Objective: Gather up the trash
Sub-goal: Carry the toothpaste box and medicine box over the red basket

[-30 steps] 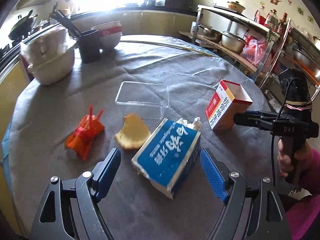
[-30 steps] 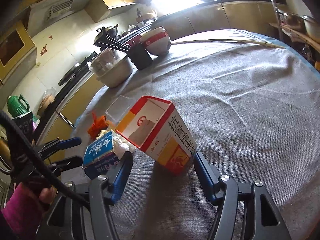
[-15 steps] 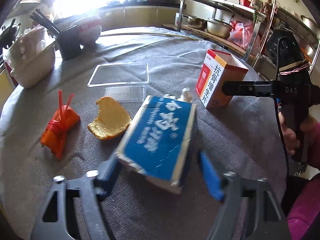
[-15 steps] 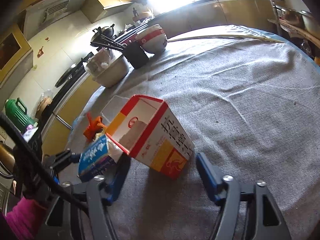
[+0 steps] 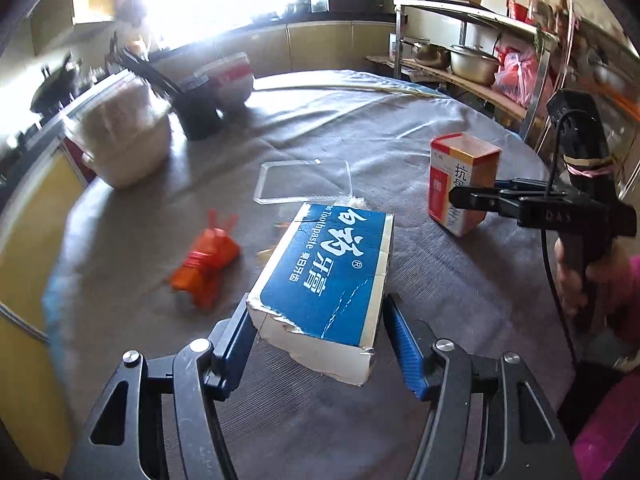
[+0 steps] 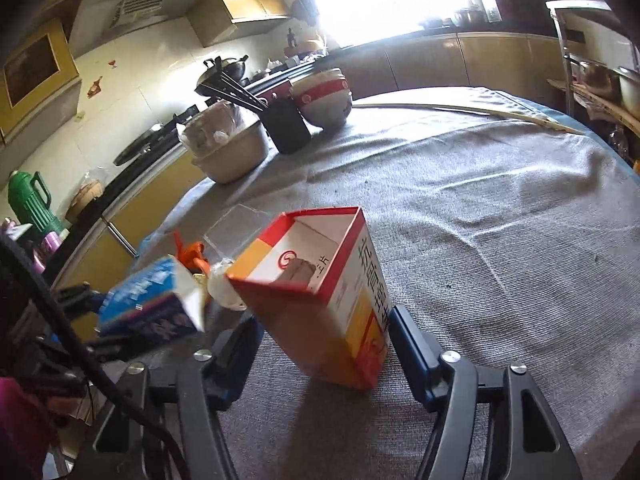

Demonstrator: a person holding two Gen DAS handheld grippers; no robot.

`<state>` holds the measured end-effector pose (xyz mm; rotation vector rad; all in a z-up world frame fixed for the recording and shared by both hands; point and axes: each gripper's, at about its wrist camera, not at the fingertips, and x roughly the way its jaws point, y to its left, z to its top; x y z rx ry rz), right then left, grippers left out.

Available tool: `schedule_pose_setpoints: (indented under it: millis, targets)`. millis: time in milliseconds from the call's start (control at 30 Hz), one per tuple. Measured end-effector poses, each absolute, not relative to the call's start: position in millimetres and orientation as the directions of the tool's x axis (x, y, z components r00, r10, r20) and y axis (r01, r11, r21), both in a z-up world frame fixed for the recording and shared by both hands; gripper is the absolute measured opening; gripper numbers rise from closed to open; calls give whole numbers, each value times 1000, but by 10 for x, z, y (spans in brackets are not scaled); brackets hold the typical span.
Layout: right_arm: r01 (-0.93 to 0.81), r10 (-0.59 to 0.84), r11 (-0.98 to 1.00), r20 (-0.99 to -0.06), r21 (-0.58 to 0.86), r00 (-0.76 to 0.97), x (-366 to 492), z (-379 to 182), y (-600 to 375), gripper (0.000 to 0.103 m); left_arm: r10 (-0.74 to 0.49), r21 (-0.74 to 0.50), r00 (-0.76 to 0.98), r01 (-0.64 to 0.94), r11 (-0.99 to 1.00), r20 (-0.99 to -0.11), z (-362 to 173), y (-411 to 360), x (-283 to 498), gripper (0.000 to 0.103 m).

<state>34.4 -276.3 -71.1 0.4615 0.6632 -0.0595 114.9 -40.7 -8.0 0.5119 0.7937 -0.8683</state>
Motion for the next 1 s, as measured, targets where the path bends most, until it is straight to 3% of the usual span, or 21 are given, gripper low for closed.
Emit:
schedule_pose_setpoints:
  millis: [233, 500, 767, 867, 1000]
  targets:
    - [179, 111, 890, -581, 419, 807, 134, -615, -2772, 56, -483, 28, 447, 755, 655, -753, 172, -30, 1073, 65]
    - [171, 117, 908, -622, 384, 774, -37, -577, -2671, 55, -487, -19, 478, 700, 714, -731, 222, 67, 813, 65]
    - [193, 122, 907, -673, 374, 730, -5, -701, -2606, 59, -480, -1, 506, 687, 727, -717, 288, -28, 598, 65]
    - [169, 108, 923, -654, 345, 749, -58, -637, -2537, 49, -473, 11, 519, 682, 732, -712, 321, -62, 532, 65]
    - [145, 85, 940, -625, 308, 776, -154, -502, -2450, 49, -449, 29, 539, 663, 748, -712, 351, -100, 478, 65]
